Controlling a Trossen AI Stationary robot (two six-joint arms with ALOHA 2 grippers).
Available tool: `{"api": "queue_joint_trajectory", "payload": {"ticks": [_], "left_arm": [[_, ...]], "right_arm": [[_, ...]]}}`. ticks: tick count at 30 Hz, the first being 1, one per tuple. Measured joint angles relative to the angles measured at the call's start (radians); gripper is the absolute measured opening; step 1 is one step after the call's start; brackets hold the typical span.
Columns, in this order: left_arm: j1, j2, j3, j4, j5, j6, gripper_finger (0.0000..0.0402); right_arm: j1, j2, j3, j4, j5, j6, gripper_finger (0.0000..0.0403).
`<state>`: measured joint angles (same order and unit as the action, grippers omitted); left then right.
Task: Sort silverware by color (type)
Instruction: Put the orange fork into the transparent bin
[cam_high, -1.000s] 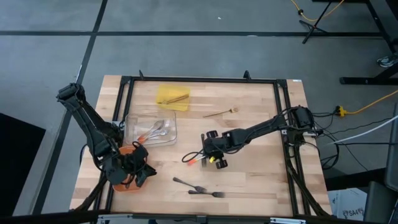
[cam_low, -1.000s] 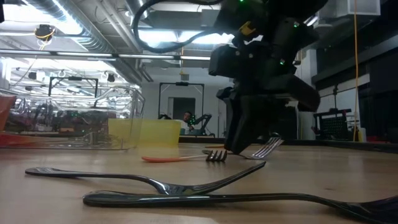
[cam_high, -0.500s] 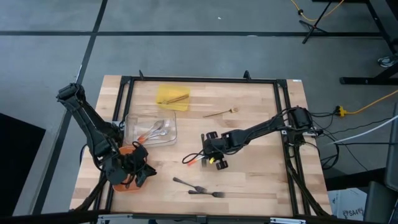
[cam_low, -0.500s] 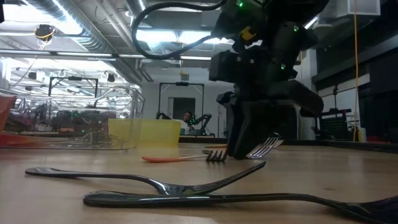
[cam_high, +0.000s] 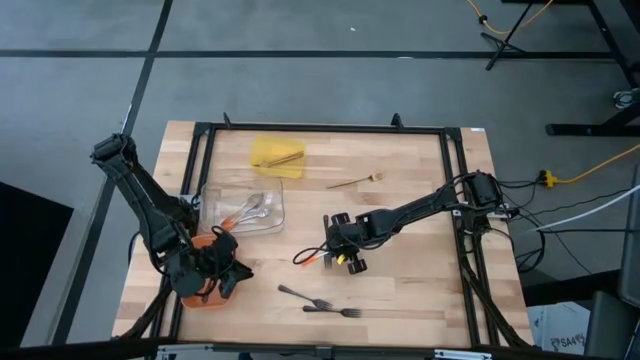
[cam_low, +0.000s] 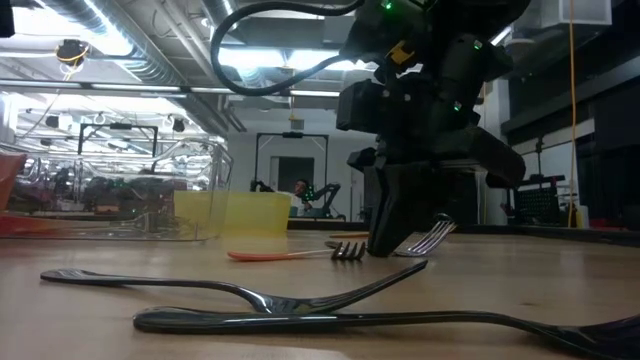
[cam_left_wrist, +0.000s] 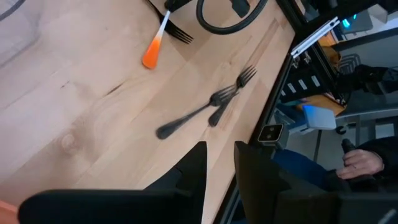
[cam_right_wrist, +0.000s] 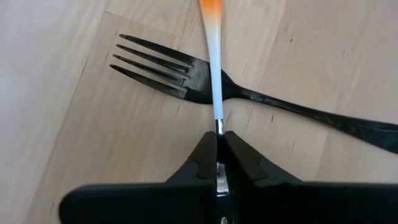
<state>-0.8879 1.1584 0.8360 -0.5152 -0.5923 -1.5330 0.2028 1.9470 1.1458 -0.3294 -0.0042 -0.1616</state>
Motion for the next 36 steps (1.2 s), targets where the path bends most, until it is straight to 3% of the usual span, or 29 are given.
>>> {"api": "queue_joint_trajectory", "payload": {"ticks": [13,18,27,36], "left_arm": [[0.0,0.0,0.0,0.001,-0.002,0.0,0.0075],[0.003,0.0,0.0,0.002,-0.018,0.0,0.0075],[0.072,0.0,0.0,0.003,-0.097,0.0,0.0075],[0.176,0.0,0.0,0.002,-0.102,0.001,0.0075]], "right_arm": [[0.0,-0.042,-0.001,-0.022,0.031,-0.024,0.0002],[0.0,-0.055,0.057,-0.029,0.073,-0.042,0.0001],[0.001,-0.056,0.187,-0.034,0.144,-0.224,0.0001],[0.001,-0.058,0.276,-0.001,0.184,-0.377,0.0001]]}}
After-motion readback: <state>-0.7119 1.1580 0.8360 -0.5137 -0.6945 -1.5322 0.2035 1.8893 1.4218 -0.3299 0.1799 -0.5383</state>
